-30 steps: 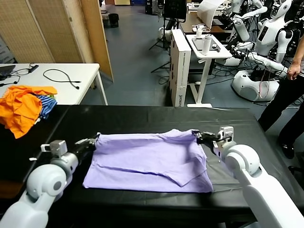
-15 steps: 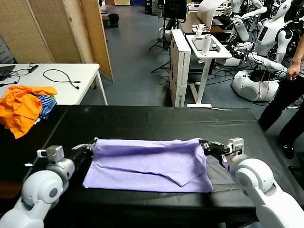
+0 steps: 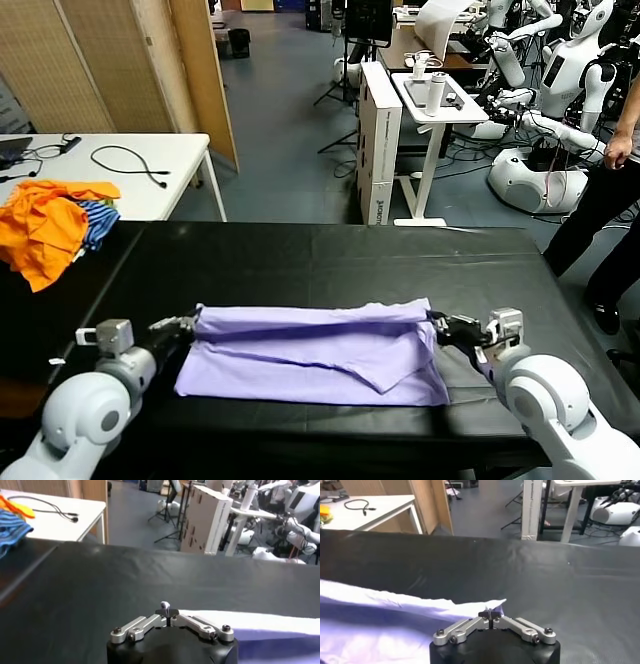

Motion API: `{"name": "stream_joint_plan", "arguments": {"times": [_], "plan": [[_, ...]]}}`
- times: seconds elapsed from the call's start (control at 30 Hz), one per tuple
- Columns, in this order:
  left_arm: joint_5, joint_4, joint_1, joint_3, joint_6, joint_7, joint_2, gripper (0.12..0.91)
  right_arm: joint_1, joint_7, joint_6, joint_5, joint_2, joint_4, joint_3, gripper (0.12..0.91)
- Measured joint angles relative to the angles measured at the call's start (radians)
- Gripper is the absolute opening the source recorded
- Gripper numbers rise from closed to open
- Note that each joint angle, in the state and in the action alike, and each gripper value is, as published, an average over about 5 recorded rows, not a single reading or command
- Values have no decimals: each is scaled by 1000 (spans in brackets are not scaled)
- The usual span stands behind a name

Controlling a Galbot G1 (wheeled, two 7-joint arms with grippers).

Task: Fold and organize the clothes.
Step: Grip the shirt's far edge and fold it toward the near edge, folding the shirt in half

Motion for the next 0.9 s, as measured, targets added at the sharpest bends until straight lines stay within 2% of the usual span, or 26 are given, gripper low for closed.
{"name": "stream_joint_plan", "arguments": {"times": [0.3,0.67,0.77,0.83,0.9], "plan": [[14,0,38,-16,5,-8,-15,151,-80,-2,0,-8,-3,36,33,142],[22,-4,67,-19,9,-10,-32,151,-140,-1,0,-21,-3,48,30,142],[23,-8,73,-18,22,-17,-38,151,-143,-2,0,-21,-2,50,29,144],[25,-13,78,-18,35,-28,-42,156,-147,-5,0,-21,-1,57,31,185],[36,-19,85,-18,43,-44,-46,199,-153,-8,0,-21,-1,65,37,262]]}}
